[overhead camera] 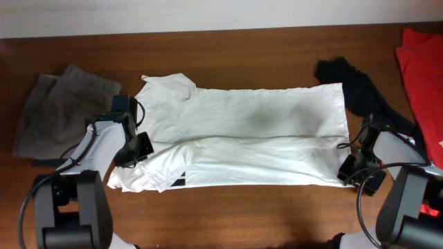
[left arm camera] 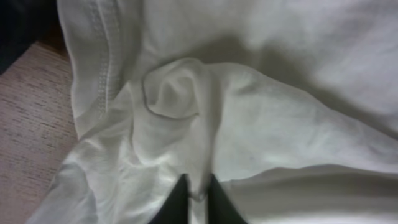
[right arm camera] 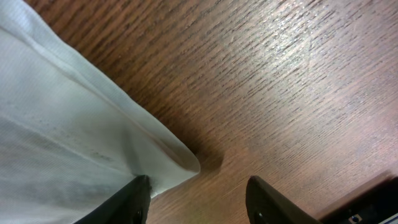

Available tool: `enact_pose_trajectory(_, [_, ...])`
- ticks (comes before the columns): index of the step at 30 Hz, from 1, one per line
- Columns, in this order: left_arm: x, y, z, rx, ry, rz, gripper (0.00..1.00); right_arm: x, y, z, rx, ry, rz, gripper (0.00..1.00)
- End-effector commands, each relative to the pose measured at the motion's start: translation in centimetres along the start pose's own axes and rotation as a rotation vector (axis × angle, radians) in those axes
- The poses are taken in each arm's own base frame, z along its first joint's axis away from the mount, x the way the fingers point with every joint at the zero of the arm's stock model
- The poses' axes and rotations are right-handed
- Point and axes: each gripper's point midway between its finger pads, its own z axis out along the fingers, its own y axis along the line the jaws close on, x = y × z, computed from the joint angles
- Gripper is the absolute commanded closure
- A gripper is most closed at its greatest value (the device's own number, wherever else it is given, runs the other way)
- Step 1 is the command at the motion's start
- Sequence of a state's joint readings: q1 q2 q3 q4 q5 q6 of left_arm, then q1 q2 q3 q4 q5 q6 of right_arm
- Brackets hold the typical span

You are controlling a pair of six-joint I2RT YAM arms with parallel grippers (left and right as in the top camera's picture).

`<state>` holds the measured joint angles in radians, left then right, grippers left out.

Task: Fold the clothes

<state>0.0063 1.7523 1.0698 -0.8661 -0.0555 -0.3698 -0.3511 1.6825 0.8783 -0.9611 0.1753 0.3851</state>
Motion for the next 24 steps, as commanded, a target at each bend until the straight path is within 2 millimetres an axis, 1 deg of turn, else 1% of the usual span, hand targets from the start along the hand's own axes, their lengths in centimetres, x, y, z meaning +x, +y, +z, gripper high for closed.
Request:
enact_pose_trajectory(1, [-0.3, -0.2, -0.1, 0.016, -0.002, 0.000, 0.96, -0.2, 0.0, 0.4, -0.001, -0.005, 0.012, 0.46])
enact_pose_trajectory(3, [-0.5, -0.3, -0.2, 0.019, -0.008, 0.005, 0.98, -0.2, 0.0, 0.4, -0.001, -0.005, 0.012, 0.46])
enact_pose_trajectory(5, [-1.3, -0.4, -0.7, 0.022, -0.031, 0.022, 0.99, -0.2, 0.0, 0.4, -0.001, -0.005, 0.012, 0.46])
enact_pose_trajectory(8, [-3.5, -0.6, -2.2, 0.037, -0.093, 0.007, 1.00, -0.2, 0.0, 0.4, -0.001, -0.005, 0.012, 0.46])
enact_pose_trajectory(10, [-5.6, -0.7, -3.5, 0.058, -0.154, -0.012, 1.00, -0.2, 0.0, 0.4, -0.001, -0.005, 0.012, 0.46])
enact_pose_trajectory(12, [-6.7, -0.7, -4.1, 0.068, -0.186, -0.025, 1.00, -0.2, 0.0, 0.4, -0.001, -0.005, 0.012, 0.46])
enact_pose_trajectory(13, [-7.0, -0.6, -4.2, 0.071, -0.196, -0.030, 1.00, -0.2, 0.0, 0.4, -0.001, -0.005, 0.012, 0.46])
enact_pose_trajectory(15, [-7.0, -0.4, -4.1, 0.072, -0.192, -0.034, 0.99, -0.2, 0.0, 0.4, -0.001, -0.005, 0.012, 0.46])
enact_pose_trajectory(16, [-6.7, -0.4, -3.9, 0.069, -0.183, -0.034, 0.97, -0.2, 0.0, 0.4, -0.001, -0.005, 0.012, 0.46])
enact_pose_trajectory(17, [-6.5, -0.3, -3.8, 0.065, -0.173, -0.033, 0.90, -0.2, 0.0, 0.4, -0.001, -0.005, 0.012, 0.46])
enact_pose_trajectory(18, [-6.2, -0.2, -3.7, 0.062, -0.162, -0.032, 0.75, -0.2, 0.0, 0.4, -0.001, -0.005, 0.012, 0.46])
enact_pose_trajectory(19, [-6.0, -0.1, -3.7, 0.058, -0.151, -0.032, 0.63, -0.2, 0.0, 0.4, -0.001, -0.005, 0.012, 0.46])
enact_pose_trajectory(20, [-5.7, -0.1, -3.6, 0.054, -0.141, -0.031, 0.56, -0.2, 0.0, 0.4, -0.001, -0.005, 0.012, 0.46])
enact_pose_trajectory(21, [-5.5, 0.0, -3.6, 0.051, -0.131, -0.031, 0.54, -0.2, 0.0, 0.4, -0.001, -0.005, 0.012, 0.46])
enact_pose_trajectory(24, [-5.0, 0.2, -3.5, 0.045, -0.113, -0.030, 0.53, -0.2, 0.0, 0.4, -0.001, -0.004, 0.012, 0.46])
